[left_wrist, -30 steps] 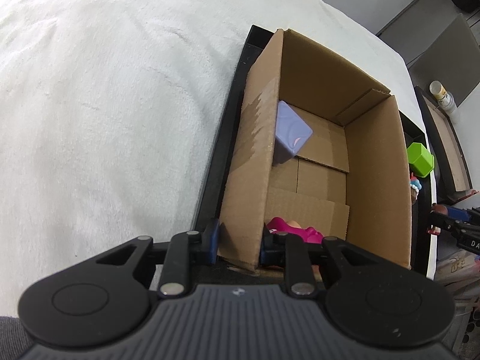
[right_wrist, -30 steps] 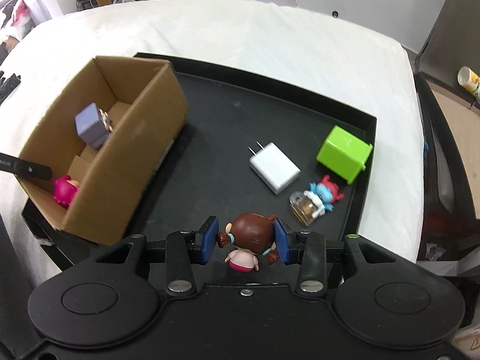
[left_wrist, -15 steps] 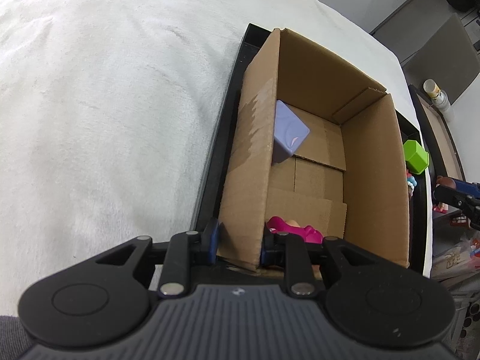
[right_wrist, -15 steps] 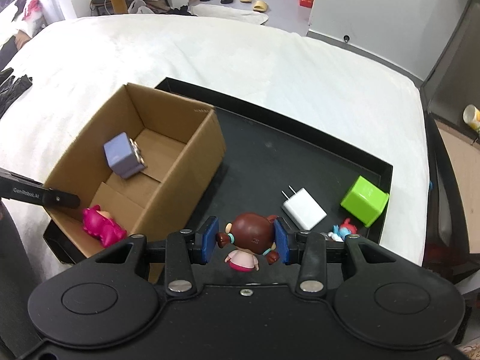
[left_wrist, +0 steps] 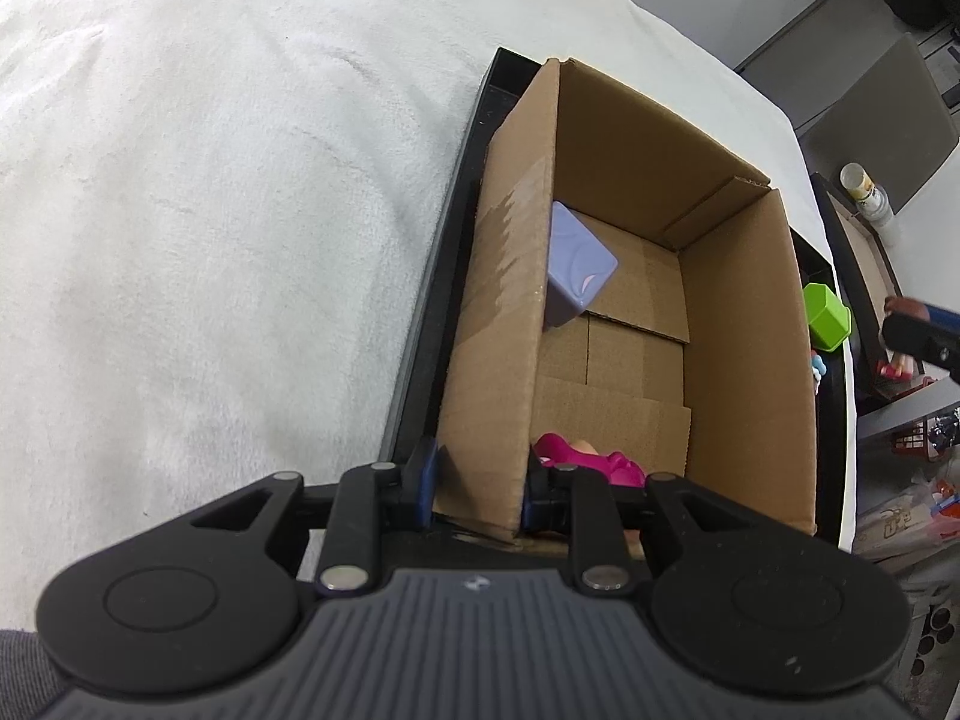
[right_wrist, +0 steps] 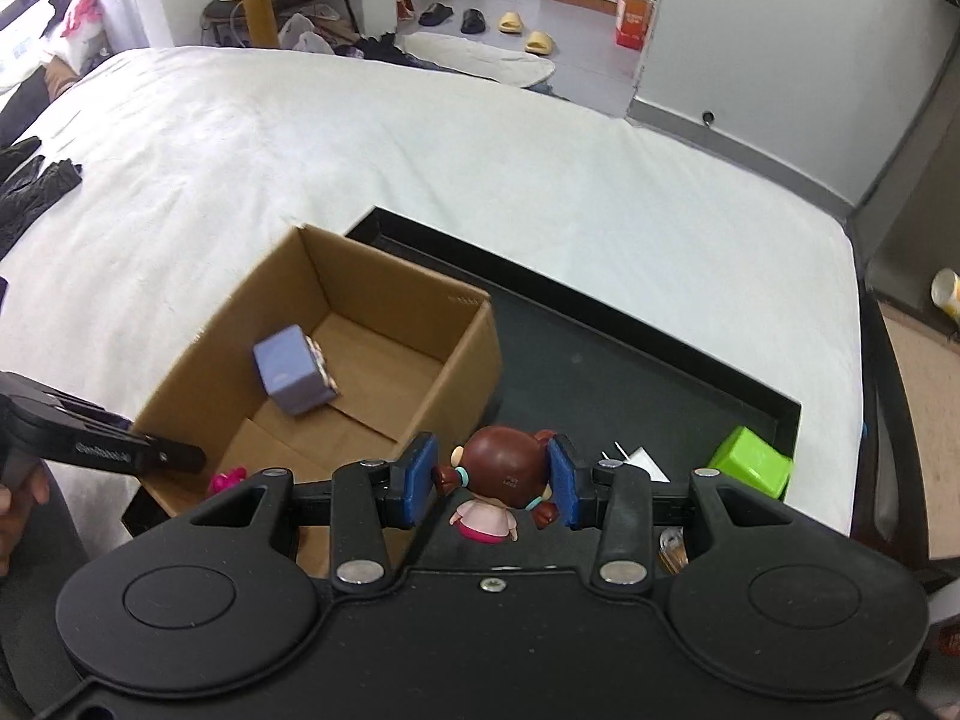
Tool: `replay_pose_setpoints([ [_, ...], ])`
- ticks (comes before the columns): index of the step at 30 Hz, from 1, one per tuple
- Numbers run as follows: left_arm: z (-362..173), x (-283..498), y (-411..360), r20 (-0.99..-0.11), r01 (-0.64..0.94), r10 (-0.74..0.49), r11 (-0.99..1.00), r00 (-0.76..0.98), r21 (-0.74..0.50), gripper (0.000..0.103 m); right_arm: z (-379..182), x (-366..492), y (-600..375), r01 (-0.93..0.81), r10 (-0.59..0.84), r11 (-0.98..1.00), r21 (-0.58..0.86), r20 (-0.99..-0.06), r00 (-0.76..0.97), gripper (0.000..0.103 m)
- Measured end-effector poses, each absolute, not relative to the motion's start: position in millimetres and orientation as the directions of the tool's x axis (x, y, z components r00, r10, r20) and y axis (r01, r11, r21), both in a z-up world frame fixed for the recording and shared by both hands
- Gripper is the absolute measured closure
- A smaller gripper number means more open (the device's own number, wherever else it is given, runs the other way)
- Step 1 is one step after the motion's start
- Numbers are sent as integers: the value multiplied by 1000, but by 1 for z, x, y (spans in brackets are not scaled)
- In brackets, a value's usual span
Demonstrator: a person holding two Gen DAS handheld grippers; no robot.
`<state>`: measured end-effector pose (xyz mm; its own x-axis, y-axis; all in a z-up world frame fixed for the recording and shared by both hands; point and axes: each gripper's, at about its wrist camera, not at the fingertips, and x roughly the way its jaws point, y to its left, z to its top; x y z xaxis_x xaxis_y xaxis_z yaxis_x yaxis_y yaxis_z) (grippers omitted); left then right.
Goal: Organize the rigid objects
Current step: 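Lift the doll with the right gripper and carry it over the box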
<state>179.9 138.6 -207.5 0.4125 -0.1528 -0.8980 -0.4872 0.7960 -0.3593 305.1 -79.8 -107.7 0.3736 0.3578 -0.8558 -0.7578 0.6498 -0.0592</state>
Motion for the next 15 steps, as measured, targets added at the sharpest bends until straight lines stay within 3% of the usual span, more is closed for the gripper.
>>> replay_pose_setpoints([
  [15,-209,180,142,-892,-479,-165,795,420,-373,78,-103,299,-39,-792,375,604,-87,-846,379,63],
])
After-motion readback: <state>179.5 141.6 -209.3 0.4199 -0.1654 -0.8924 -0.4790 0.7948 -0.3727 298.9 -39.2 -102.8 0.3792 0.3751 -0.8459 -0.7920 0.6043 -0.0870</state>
